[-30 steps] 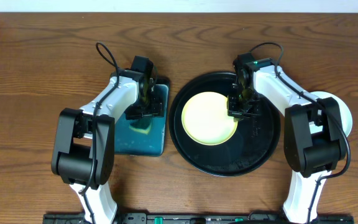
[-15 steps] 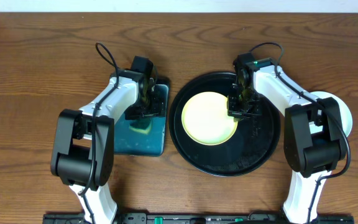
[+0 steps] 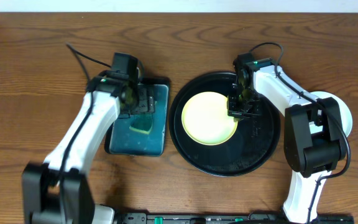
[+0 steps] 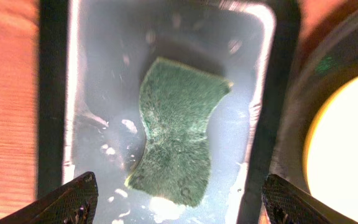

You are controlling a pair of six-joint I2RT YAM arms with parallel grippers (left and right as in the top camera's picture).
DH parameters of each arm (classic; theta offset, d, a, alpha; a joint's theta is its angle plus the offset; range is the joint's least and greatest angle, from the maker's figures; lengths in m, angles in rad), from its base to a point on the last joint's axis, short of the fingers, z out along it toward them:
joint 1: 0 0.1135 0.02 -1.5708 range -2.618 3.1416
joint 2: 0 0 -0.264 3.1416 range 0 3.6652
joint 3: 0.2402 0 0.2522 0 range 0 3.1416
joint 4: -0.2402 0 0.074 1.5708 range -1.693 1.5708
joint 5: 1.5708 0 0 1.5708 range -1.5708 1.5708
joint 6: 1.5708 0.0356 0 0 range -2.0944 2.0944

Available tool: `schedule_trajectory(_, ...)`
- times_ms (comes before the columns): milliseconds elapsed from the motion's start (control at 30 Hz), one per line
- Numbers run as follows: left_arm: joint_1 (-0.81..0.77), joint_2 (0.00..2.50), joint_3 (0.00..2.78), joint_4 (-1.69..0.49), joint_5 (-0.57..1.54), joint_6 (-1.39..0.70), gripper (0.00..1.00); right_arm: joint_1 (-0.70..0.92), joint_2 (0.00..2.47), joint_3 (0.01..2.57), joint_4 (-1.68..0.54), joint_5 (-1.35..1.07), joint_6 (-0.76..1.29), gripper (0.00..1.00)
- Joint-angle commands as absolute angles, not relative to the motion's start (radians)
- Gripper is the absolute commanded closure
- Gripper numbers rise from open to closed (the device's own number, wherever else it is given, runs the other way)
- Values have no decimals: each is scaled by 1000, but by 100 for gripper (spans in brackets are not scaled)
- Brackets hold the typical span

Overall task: Clean dirty plates on tray and stack at the side
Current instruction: 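Release the sponge in the water tray and hold the left gripper above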

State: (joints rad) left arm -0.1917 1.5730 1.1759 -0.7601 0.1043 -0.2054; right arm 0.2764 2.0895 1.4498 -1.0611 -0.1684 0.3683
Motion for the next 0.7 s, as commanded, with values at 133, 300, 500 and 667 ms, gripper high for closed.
schedule_trajectory(133,-192,1499,1182,-791,89,-199,15,286,2104,1422,-1008,-79,396,94)
schedule_trajectory(300,-192,1504,1182,-815,88,-199,15,286,2104,1417,-963,-79,396,93)
schedule_trajectory(500,-192,1504,1182,-815,88,-199,15,287,2104,1411,-958,-79,396,94)
schedule_trajectory(667,-192,1504,1182,-815,89,-199,15,288,2104,1396,-957,-79,396,99)
